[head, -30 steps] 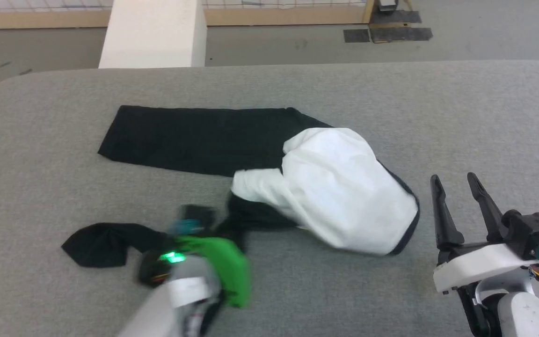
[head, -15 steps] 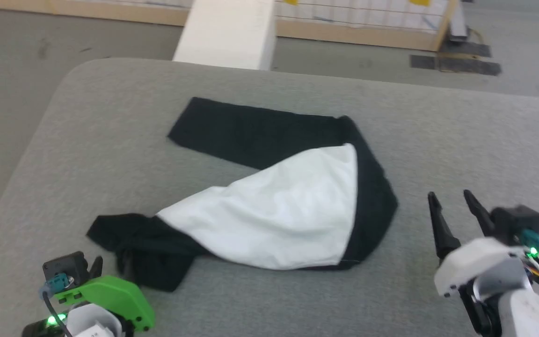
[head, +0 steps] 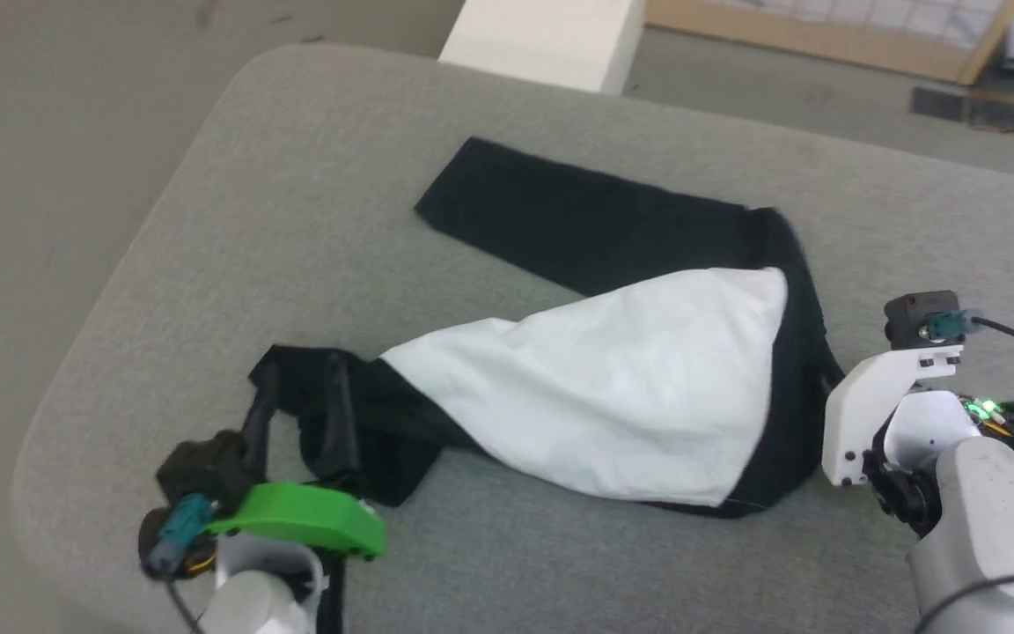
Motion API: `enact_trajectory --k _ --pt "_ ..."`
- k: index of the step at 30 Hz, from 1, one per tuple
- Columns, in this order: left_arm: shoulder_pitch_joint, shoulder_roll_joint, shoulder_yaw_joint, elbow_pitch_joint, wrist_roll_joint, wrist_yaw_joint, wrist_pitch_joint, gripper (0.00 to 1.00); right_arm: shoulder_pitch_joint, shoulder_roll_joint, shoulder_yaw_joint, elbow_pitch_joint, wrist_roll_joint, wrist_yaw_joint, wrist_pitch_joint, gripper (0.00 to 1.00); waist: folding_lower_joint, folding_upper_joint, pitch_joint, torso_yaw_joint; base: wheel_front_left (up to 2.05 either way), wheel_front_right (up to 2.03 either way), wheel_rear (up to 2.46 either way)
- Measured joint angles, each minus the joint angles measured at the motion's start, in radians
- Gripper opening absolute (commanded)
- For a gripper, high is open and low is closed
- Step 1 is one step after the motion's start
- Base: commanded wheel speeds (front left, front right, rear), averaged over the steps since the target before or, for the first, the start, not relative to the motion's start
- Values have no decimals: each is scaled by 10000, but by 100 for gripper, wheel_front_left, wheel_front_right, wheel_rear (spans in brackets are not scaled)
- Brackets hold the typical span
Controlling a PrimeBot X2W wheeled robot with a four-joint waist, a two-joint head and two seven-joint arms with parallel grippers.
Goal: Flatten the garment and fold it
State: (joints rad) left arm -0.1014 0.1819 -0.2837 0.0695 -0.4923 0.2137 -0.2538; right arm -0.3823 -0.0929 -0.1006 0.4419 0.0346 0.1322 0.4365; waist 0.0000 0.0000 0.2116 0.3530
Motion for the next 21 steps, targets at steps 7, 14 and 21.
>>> enact_trajectory --k 7,14,21 --pt "-174 -742 468 173 734 -690 -33 100 -370 -508 564 -244 727 -2 1544 0 0 0 379 478 0 0 0" --pt "-32 -888 1091 466 1060 -1074 -33 100 190 -646 144 -1237 849 2 594 0 0 0 293 128 0 0 0" --pt "103 -930 1348 813 1344 -1457 -35 100 1401 -447 -2731 -3655 -771 4 -495 0 0 0 -144 -943 0 0 0"
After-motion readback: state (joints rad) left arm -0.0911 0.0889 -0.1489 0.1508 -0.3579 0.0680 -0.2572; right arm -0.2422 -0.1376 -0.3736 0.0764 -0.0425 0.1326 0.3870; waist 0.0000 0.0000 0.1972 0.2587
